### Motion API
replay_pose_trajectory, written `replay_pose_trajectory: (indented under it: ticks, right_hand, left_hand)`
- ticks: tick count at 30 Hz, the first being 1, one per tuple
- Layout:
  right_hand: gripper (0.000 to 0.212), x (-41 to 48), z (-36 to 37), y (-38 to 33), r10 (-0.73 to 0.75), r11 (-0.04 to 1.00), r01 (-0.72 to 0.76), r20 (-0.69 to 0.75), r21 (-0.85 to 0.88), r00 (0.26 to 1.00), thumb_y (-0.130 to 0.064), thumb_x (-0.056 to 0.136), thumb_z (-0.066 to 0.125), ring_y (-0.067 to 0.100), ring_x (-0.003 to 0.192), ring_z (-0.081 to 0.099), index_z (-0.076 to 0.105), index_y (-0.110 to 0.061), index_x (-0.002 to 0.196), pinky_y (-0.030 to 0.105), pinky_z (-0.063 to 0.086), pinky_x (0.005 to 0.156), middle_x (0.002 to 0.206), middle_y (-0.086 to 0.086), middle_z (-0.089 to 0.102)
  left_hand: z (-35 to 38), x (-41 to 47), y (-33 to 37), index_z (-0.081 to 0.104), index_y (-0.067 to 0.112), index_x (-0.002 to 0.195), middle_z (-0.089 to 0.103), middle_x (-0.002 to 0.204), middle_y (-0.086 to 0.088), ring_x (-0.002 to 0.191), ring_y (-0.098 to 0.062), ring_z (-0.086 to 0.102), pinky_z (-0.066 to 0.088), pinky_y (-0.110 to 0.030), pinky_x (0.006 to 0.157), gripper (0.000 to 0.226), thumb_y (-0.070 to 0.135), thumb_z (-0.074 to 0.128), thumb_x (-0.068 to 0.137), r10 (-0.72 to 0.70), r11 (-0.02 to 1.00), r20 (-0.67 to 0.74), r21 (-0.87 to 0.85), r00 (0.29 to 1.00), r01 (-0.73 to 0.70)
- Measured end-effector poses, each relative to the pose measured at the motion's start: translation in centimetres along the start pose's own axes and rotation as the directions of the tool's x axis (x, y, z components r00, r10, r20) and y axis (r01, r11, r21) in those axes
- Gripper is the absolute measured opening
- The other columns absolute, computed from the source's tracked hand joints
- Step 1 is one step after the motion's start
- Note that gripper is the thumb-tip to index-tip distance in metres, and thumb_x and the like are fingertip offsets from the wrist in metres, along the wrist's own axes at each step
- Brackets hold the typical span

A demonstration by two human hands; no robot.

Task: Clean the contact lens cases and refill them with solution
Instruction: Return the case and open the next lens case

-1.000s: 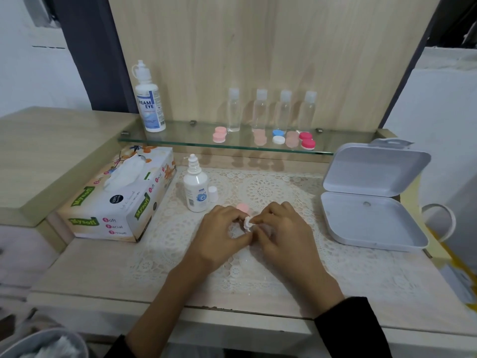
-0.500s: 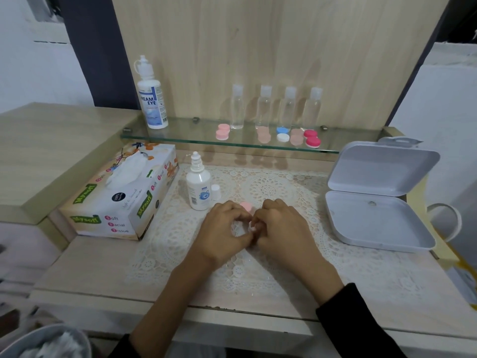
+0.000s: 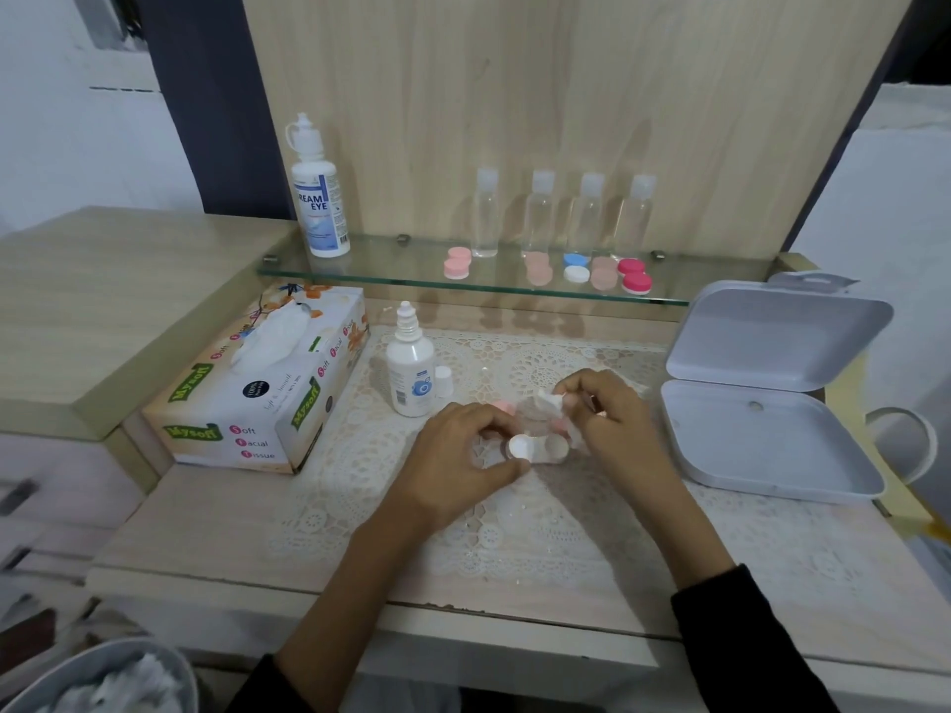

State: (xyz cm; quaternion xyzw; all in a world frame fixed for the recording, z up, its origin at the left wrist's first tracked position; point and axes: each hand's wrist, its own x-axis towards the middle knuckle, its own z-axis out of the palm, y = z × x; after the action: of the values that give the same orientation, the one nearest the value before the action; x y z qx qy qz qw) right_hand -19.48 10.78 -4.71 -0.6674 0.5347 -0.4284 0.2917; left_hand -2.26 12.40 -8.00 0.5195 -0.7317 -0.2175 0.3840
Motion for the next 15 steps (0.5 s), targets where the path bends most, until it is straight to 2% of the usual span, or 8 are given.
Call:
replay_pose_trajectory:
  ticks: [2, 4, 5, 8, 10, 12, 15]
  right_hand:
    - [0.032, -0.2, -0.4, 0.0, -0.044, 0.998, 0.045, 0.009, -0.033, 0.999, 0.000, 0.091, 0.054, 0.000, 0.082, 0.048, 0.057, -0.028, 0.076, 0.006, 0.034, 0.069, 0.093, 0.002, 0.055]
    - [0.029, -0.5, -0.2, 0.2, -0.109, 0.987, 0.118, 0.092, -0.107, 0.990, 0.001, 0.091, 0.055, 0.000, 0.086, 0.050, 0.059, -0.026, 0.080, 0.006, 0.034, 0.073, 0.094, 0.000, 0.056]
    - [0.026, -0.6, 0.1, 0.4, -0.139, 0.975, 0.160, 0.137, -0.152, 0.981, 0.000, 0.090, 0.056, 0.004, 0.089, 0.052, 0.061, -0.025, 0.082, 0.009, 0.036, 0.078, 0.095, -0.002, 0.056]
    - [0.011, -0.9, 1.1, 0.8, -0.179, 0.928, 0.240, 0.224, -0.285, 0.958, -0.015, 0.084, 0.061, 0.016, 0.099, 0.055, 0.071, -0.020, 0.086, 0.037, 0.045, 0.089, 0.099, -0.006, 0.061]
    - [0.020, -1.0, 1.4, 0.2, -0.182, 0.890, 0.260, 0.233, -0.373, 0.955, -0.028, 0.078, 0.056, 0.017, 0.098, 0.057, 0.074, -0.022, 0.085, 0.043, 0.043, 0.090, 0.097, -0.009, 0.064]
    - [0.024, -1.0, 1.5, -0.5, -0.216, 0.812, 0.301, 0.222, -0.499, 0.951, -0.031, 0.078, 0.055, 0.018, 0.098, 0.057, 0.076, -0.024, 0.085, 0.041, 0.039, 0.089, 0.097, -0.008, 0.068]
    - [0.022, -1.3, 1.8, -1.6, -0.274, 0.640, 0.377, 0.260, -0.669, 0.926, -0.030, 0.088, 0.055, 0.019, 0.105, 0.054, 0.076, -0.030, 0.093, 0.037, 0.030, 0.088, 0.107, -0.009, 0.068]
  left_hand:
    - [-0.2, 0.0, 0.1, 0.070, 0.026, 0.095, 0.067, 0.092, 0.017, 0.091, 0.000, 0.057, 0.043, -0.015, 0.082, 0.026, 0.024, 0.080, 0.072, -0.009, 0.999, -0.017, -0.035, 1.000, 0.008]
    - [-0.2, 0.0, 0.4, 0.069, 0.025, 0.093, 0.067, 0.089, 0.018, 0.089, 0.001, 0.059, 0.042, -0.009, 0.079, 0.025, 0.019, 0.080, 0.072, -0.005, 0.998, -0.029, -0.066, 1.000, 0.003]
    - [-0.3, 0.0, 0.5, 0.069, 0.025, 0.092, 0.066, 0.086, 0.019, 0.088, 0.001, 0.060, 0.042, -0.007, 0.078, 0.025, 0.016, 0.080, 0.071, 0.001, 0.997, -0.033, -0.083, 0.999, -0.003]
    - [-0.2, -0.1, 0.6, 0.069, 0.023, 0.095, 0.066, 0.086, 0.018, 0.086, 0.001, 0.060, 0.041, -0.005, 0.076, 0.030, 0.012, 0.081, 0.070, 0.003, 0.994, -0.035, -0.109, 0.999, -0.007]
    - [-0.2, -0.1, 0.5, 0.071, 0.021, 0.097, 0.067, 0.088, 0.015, 0.086, 0.000, 0.061, 0.042, -0.005, 0.076, 0.030, 0.012, 0.080, 0.071, -0.006, 0.994, -0.033, -0.112, 0.999, 0.002]
    - [-0.2, 0.0, 0.5, 0.071, 0.021, 0.098, 0.068, 0.087, 0.015, 0.086, -0.001, 0.060, 0.042, -0.006, 0.077, 0.030, 0.010, 0.078, 0.071, -0.015, 0.994, -0.029, -0.108, 0.999, 0.012]
    - [-0.3, 0.1, 0.3, 0.072, 0.020, 0.100, 0.067, 0.088, 0.014, 0.087, 0.000, 0.059, 0.041, -0.006, 0.078, 0.034, 0.003, 0.073, 0.070, -0.020, 0.998, -0.023, -0.061, 1.000, 0.019]
